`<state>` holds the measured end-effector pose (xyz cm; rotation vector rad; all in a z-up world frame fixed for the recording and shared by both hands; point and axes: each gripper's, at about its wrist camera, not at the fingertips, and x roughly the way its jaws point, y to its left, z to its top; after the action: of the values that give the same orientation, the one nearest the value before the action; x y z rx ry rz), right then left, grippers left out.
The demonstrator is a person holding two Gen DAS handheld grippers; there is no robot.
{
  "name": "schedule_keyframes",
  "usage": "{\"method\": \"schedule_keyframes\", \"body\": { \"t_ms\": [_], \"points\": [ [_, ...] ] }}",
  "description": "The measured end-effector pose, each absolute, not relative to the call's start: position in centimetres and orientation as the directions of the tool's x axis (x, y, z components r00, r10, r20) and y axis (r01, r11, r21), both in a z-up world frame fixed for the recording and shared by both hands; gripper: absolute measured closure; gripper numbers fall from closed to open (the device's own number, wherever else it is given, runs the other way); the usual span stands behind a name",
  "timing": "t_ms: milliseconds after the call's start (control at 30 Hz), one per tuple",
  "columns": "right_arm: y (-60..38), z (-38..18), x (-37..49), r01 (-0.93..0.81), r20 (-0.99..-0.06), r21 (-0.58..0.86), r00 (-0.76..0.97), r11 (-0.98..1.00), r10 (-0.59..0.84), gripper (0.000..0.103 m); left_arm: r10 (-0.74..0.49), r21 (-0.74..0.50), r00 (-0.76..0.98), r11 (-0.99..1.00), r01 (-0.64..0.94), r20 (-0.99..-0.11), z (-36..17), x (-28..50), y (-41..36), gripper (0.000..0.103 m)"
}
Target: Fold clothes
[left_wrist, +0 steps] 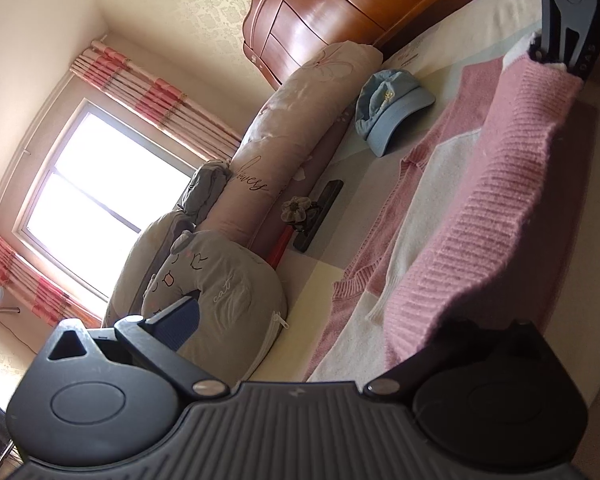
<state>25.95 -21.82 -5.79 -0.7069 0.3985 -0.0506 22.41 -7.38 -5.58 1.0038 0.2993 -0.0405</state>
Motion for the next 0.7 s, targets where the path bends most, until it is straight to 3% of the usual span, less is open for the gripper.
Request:
{"method": "schedule_keyframes", "body": {
  "t_ms": [500, 700],
  "points": [
    [-20.2, -5.9, 33.6, -0.129, -0.337, -0.665, 0.931, 0.735, -0.141, 0.000, 0.139, 0.808, 0.947, 0.566, 0.162, -0.288, -6.3, 28.8, -5.9, 0.000],
    [-20.1, -6.8, 36.3, -0.161, -0.387, -0.629, 0.913, 0.761, -0.127, 0.000, 0.139, 0.771, 0.923, 0.602, 0.210, -0.359, -7.5, 31.7, -5.3, 0.000]
  ]
}}
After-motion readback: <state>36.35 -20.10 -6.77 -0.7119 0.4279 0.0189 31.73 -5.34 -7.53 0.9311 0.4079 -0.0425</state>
